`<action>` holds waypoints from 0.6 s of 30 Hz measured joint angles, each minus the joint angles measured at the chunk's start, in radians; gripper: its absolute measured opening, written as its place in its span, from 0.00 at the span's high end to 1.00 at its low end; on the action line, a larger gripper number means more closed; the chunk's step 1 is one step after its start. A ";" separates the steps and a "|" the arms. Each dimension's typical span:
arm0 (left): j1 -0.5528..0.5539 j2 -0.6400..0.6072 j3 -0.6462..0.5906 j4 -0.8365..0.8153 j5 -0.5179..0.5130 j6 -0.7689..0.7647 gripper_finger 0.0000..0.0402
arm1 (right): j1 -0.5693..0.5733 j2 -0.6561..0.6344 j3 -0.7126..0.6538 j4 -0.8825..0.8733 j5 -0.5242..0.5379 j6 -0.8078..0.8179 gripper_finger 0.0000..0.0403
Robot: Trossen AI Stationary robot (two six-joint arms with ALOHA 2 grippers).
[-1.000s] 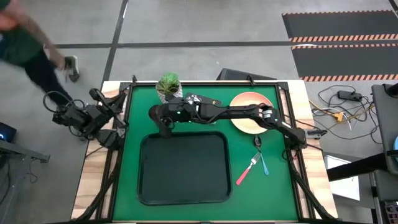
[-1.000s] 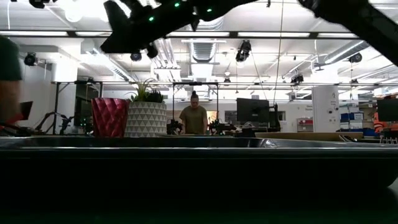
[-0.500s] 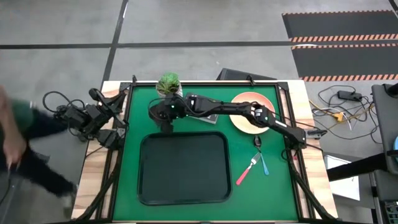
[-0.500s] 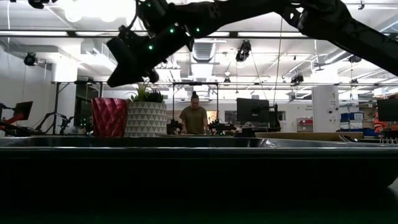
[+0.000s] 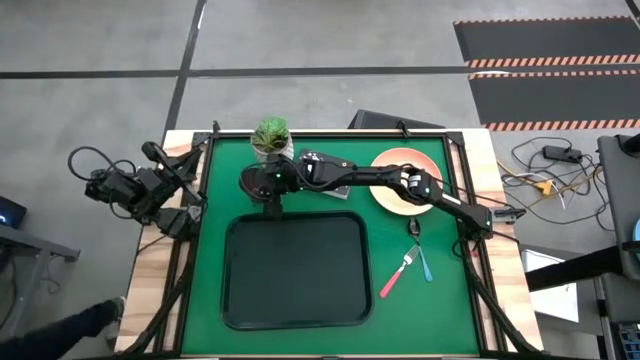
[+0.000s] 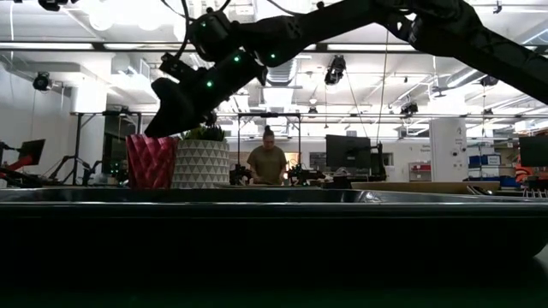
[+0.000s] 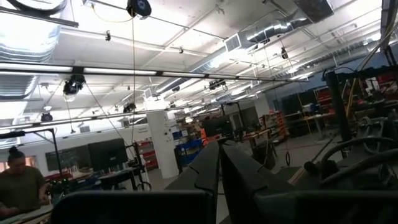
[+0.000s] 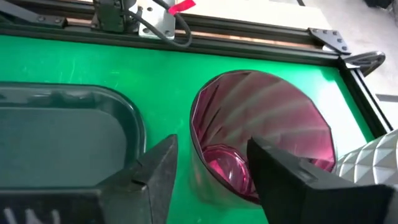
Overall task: Pick and place plate/cup/fork/spoon on tray
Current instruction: Put the red cup on the black table tray
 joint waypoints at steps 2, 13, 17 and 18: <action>0.000 0.000 0.000 -0.001 0.000 0.001 1.00 | -0.002 0.000 -0.004 0.010 0.001 -0.012 0.53; 0.000 0.000 0.000 0.016 0.000 0.018 1.00 | -0.007 0.003 -0.016 0.005 -0.001 -0.070 0.52; 0.000 0.000 0.000 0.019 0.000 0.018 1.00 | -0.007 0.007 -0.014 -0.033 -0.008 -0.097 0.53; 0.000 0.000 0.000 0.019 0.000 0.018 1.00 | -0.007 0.007 -0.012 -0.038 -0.017 -0.104 0.54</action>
